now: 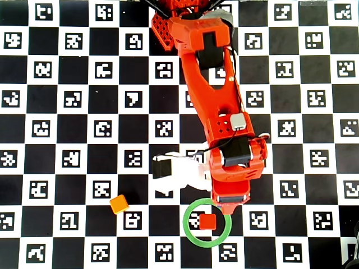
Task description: Grab the red cube then put it in the green circle then put the blue cube on top and finally the orange cube on top
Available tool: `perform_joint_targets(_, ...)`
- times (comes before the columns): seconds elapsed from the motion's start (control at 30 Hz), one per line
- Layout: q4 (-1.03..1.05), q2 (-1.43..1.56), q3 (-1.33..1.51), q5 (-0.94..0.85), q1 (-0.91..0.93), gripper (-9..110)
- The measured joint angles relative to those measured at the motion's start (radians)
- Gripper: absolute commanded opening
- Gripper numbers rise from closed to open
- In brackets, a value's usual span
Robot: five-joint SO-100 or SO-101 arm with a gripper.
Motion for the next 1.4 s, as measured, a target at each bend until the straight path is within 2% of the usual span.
perform_joint_targets(0.4,-0.040,-0.089,-0.091,0.000,0.017,3)
perform_joint_targets(1.4,-0.118,-0.215,-0.117,-0.012,0.078,2)
